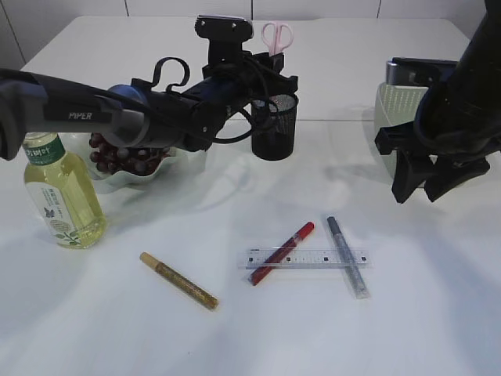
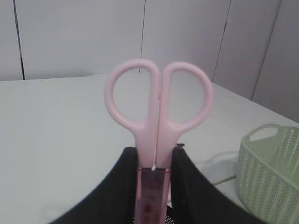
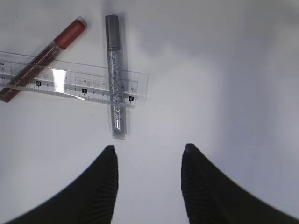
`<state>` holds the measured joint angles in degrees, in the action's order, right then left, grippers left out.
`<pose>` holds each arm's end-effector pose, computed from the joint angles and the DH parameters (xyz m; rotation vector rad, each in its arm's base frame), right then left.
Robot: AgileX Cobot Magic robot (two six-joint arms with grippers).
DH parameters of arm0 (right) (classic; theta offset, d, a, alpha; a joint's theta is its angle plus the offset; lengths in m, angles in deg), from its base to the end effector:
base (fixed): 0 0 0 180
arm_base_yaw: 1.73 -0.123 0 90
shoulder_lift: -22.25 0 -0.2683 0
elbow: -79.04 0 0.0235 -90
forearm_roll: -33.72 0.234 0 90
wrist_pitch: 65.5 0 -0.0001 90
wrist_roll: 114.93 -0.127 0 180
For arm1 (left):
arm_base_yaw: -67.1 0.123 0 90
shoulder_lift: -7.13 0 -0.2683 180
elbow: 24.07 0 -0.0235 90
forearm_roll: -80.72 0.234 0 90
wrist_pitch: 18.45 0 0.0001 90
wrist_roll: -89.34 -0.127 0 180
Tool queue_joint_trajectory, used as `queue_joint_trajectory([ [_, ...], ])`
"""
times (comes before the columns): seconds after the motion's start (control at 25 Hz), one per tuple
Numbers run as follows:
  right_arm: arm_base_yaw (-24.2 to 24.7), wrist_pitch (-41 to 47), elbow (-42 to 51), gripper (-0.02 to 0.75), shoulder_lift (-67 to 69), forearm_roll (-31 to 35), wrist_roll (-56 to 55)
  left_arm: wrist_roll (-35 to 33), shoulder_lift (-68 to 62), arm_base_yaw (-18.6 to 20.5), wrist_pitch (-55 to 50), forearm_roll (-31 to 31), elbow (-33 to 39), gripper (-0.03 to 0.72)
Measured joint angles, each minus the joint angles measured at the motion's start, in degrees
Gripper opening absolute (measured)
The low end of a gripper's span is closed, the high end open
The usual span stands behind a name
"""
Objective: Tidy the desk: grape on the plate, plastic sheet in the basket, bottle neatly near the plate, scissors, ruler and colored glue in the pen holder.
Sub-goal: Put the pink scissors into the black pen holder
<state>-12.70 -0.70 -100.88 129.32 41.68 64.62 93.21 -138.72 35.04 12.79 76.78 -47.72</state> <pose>0.3183 0.0779 0.2082 -0.2002 3.0006 0.2156 0.4765 -0.2931 0.1664 0.3187 1.5797 -0.5052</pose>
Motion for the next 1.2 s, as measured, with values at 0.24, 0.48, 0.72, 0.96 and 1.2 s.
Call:
queue_joint_trajectory([
  [0.24,0.0,-0.34,0.0,0.363,0.0,0.0,0.0,0.23,-0.12,0.0,0.37,0.0,0.0,0.144],
  [0.48,0.0,-0.56,0.0,0.363,0.0,0.0,0.0,0.6,-0.12,0.0,0.63,0.04,0.0,0.145],
  [0.72,0.0,-0.78,0.0,0.364,0.0,0.0,0.0,1.17,-0.12,0.0,0.63,0.13,0.0,0.148],
  [0.96,0.0,-0.89,0.0,0.363,0.0,0.0,0.0,1.75,-0.12,0.0,0.63,0.13,0.0,0.151],
  [1.2,0.0,-0.89,0.0,0.365,0.0,0.0,0.0,1.97,-0.12,0.0,0.63,0.41,0.0,0.161],
])
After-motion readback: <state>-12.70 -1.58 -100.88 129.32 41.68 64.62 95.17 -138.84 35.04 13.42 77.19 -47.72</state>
